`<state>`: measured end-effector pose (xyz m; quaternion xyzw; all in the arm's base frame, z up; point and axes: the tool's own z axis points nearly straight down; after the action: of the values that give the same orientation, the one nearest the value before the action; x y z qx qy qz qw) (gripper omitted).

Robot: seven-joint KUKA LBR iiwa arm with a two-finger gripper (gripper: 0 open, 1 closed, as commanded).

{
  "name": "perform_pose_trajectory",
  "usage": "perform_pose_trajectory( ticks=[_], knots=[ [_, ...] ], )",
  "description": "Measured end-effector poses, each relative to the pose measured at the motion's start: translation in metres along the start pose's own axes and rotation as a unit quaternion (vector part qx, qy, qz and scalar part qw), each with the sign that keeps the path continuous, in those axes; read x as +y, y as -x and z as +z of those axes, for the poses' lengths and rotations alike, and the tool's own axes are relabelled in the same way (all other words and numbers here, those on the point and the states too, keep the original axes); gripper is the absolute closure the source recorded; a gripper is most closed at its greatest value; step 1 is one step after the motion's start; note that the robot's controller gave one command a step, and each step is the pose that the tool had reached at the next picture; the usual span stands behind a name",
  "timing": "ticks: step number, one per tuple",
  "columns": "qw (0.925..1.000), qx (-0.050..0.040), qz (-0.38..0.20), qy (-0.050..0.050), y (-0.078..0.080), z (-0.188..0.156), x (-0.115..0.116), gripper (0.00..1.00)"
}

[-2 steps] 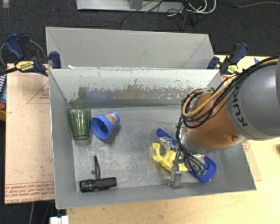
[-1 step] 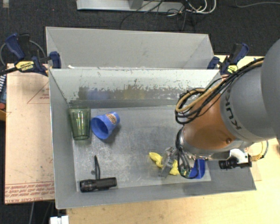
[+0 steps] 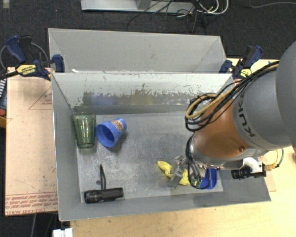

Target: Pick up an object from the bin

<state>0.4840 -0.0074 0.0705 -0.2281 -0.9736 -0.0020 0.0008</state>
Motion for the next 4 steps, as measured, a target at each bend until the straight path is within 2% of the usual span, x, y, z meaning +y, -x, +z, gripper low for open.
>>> perform_pose_trajectory(
  ticks=[1, 2, 4],
  knots=[
    [1.0000, 0.0014, 0.000, 0.000, -0.001, -0.003, 0.000, 1.00],
    [1.0000, 0.0052, -0.001, -0.002, -0.003, -0.024, -0.001, 1.00],
    [1.0000, 0.0016, -0.001, 0.000, -0.001, -0.062, 0.000, 1.00]
  ],
)
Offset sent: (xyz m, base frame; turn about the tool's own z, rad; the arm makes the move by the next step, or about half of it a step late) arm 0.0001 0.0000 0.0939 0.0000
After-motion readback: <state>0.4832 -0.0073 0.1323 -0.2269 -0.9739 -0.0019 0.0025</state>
